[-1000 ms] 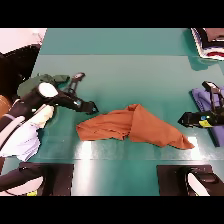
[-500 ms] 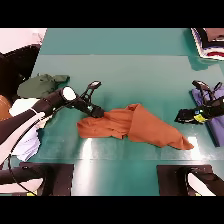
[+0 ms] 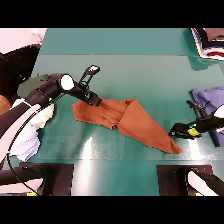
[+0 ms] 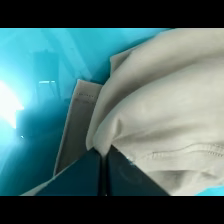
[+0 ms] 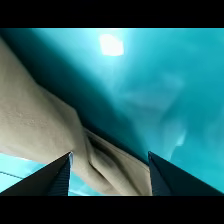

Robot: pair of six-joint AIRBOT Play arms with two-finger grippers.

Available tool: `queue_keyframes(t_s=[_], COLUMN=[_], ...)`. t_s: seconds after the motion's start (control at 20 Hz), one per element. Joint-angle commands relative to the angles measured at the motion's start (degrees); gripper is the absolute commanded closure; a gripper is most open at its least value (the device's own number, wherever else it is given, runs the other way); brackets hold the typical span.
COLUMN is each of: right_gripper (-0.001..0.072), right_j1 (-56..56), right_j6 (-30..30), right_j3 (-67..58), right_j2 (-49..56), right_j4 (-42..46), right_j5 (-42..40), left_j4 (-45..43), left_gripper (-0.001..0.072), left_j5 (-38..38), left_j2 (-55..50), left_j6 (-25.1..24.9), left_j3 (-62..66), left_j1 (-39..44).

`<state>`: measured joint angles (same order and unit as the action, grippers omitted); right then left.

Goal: Fold the shirts.

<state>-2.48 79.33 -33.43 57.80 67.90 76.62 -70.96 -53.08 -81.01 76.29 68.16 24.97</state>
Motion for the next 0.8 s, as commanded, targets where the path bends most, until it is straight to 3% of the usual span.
queue_keyframes(t_s=[0.0,0.05,0.1,0.15,0.4,0.75], right_gripper=[0.0312,0.0413,0.0605,0.0697,0.0699,0.0699], right_j1=[4.2,6.3,8.0,9.2,6.1,-0.9], right_j6=[-1.9,-1.9,-1.9,-1.7,1.8,1.6], right_j3=[4.3,4.2,3.8,2.8,-15.5,-44.0], right_j2=[0.2,0.2,0.2,0.1,-8.2,-21.8], right_j4=[-3.8,-3.6,-3.1,-2.1,7.0,7.3], right_j5=[-3.7,-4.4,-5.2,-5.9,-5.5,-4.3], left_j4=[-0.9,-0.9,-0.9,-1.1,-1.6,-0.2], left_gripper=[0.068,0.068,0.068,0.0681,0.0681,0.0681], left_j5=[-0.2,-0.2,-0.3,-0.5,0.1,-1.2], left_j2=[0.0,0.0,0.0,0.2,12.4,33.6], left_j6=[0.5,1.5,1.7,1.8,4.7,-0.5], left_j3=[0.6,0.6,0.6,0.8,7.8,21.4], left_j1=[0.0,0.0,0.0,0.0,-7.4,-10.3])
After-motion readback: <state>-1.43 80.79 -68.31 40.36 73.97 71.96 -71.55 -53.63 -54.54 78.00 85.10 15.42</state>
